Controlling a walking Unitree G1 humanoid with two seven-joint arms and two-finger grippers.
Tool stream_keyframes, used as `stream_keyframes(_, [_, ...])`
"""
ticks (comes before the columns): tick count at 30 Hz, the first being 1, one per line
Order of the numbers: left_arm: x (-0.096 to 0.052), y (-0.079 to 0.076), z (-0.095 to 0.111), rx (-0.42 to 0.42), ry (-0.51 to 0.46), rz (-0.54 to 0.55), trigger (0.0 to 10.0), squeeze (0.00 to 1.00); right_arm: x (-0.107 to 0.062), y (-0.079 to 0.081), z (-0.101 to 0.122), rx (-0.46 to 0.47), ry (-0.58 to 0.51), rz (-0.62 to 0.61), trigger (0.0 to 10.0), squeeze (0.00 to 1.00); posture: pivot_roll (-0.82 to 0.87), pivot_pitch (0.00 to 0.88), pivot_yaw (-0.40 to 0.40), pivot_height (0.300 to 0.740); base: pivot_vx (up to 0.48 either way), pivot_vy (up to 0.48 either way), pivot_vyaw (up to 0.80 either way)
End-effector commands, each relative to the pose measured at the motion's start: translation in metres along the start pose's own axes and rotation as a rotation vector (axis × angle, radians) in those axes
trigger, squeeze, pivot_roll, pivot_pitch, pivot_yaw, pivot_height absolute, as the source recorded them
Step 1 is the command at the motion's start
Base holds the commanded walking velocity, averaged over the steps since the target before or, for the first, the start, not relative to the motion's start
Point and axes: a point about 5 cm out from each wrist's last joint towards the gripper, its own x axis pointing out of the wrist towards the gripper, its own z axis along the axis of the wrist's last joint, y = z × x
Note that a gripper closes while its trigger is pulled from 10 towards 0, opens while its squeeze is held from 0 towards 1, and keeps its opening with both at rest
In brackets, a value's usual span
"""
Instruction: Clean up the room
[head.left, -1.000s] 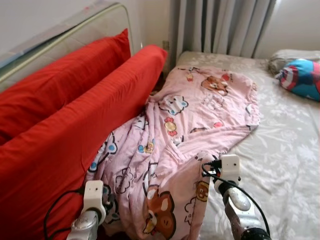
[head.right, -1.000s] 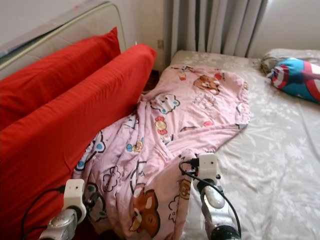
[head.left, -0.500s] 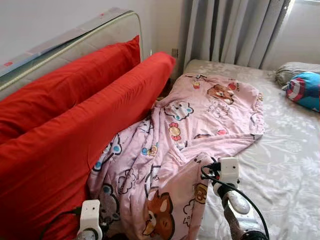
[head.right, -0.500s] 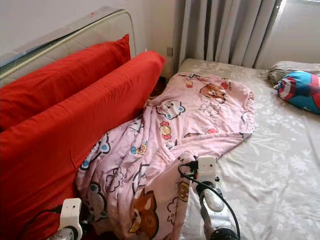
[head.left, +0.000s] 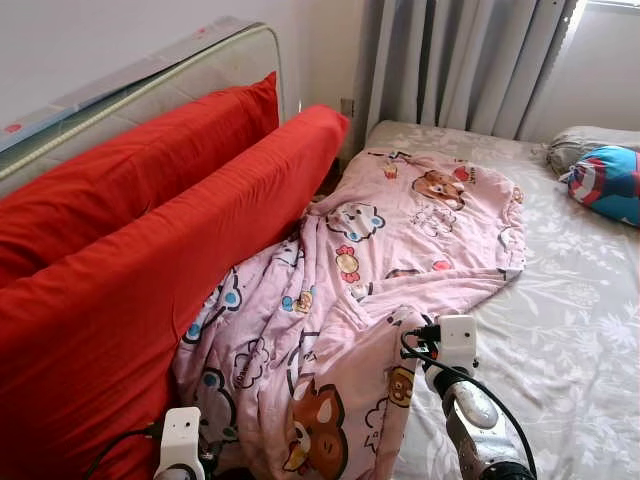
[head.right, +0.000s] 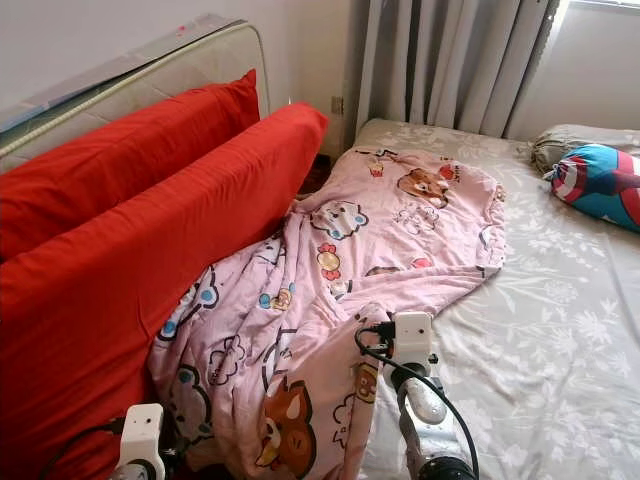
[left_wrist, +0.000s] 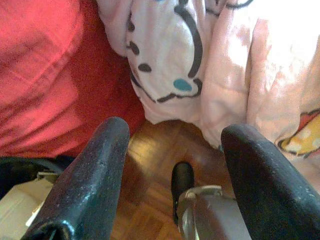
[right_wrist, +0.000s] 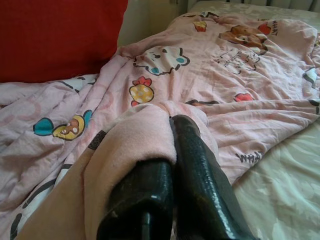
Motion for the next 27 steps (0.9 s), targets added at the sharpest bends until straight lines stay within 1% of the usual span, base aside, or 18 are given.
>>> stream_keyframes(1, [-0.0021,0.0008,-0.0098,-0.002,0.039,0.006,10.0,0.00,0.0028,0.0007,0.0086,-0.007,-0.040,0.002,10.0,0.00,-0.04,0.011,-0.004,0.740,0.000,0.000,0.00])
stream_keyframes(7, [-0.0029,0.0023,-0.0135,-0.004,0.058,0.008,10.0,0.00,0.0026,0.0014,0.0080,-0.017,-0.037,0.007,10.0,0.00,-0.04,0.012,-0.007,0.740,0.000,0.000,0.00])
stream_keyframes(12, [-0.0019,0.0075,-0.0095,-0.006,0.059,0.016,10.0,0.00,0.0030,0.0029,0.0093,-0.022,-0.046,0.008,10.0,0.00,-0.04,0.012,-0.007,0.740,0.000,0.000,0.00])
stream_keyframes(19, [-0.0019,0.0068,-0.0095,-0.006,0.055,0.014,10.0,0.00,0.0033,0.0028,0.0097,-0.025,-0.047,0.007,10.0,0.00,-0.04,0.010,-0.006,0.740,0.000,0.000,0.00])
stream_keyframes(27, [-0.0020,0.0062,-0.0102,0.000,0.059,0.007,10.0,0.00,0.0038,0.0023,0.0103,-0.026,-0.049,0.001,10.0,0.00,-0.04,0.006,-0.003,0.740,-0.259,0.000,0.00])
